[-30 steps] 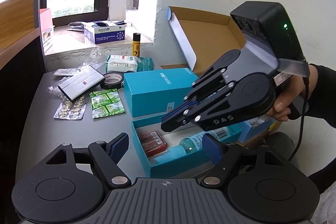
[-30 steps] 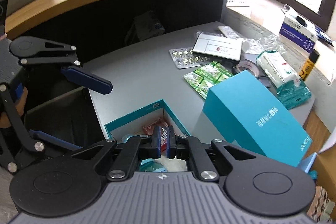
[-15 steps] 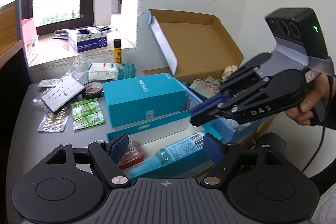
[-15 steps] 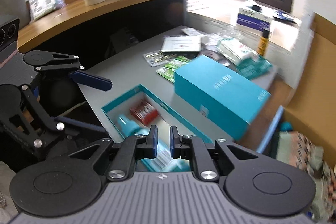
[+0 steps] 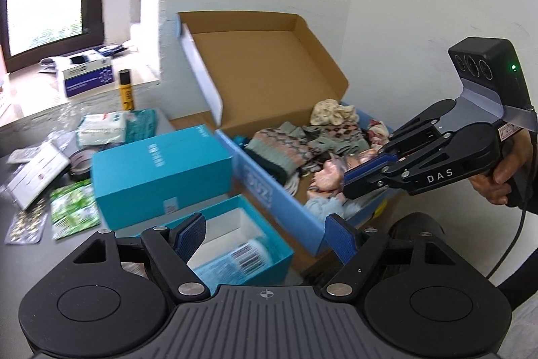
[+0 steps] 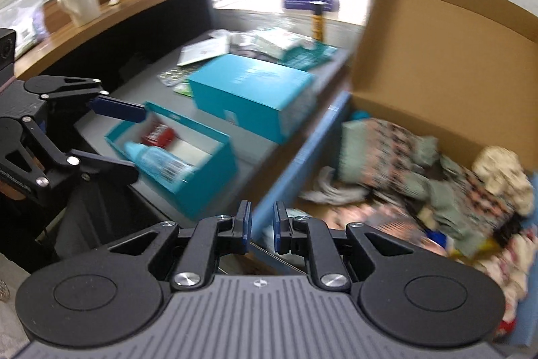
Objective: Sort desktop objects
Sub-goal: 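Move both tools back over the blue box of clothes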
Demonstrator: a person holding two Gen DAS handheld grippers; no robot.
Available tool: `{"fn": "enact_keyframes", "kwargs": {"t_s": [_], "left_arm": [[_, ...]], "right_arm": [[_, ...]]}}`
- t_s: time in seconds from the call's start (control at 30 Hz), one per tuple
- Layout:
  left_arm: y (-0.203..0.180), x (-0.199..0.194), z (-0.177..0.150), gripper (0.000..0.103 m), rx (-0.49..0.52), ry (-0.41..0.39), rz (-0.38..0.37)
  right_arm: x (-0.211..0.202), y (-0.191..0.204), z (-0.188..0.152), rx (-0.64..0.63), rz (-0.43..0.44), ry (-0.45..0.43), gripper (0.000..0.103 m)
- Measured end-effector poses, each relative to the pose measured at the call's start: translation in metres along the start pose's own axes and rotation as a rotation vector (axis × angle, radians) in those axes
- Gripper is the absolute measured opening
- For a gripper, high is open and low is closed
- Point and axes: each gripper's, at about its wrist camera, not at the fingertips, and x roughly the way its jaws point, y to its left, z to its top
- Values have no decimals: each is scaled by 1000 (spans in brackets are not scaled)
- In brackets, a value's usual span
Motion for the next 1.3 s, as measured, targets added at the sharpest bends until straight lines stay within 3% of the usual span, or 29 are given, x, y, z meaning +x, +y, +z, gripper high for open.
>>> {"fn": "enact_keyframes", "kwargs": {"t_s": [0.07,0.43,0.77,1.3], "left_arm": [[-7,7,4,79,19,0,-17],[-63,65,33,75,99,22,-115],[-123,125,56,60,126,72,-174],[-192,215,90,59,136,158,-331]], "right_arm": [[-6,-12,-5,14,-28,-1,23],[-39,-79,-40,84,-102,-5,23],[-65,-141,-78,123,-161,15,23],[-97,-194,-122,211,-203,-22,23]]}}
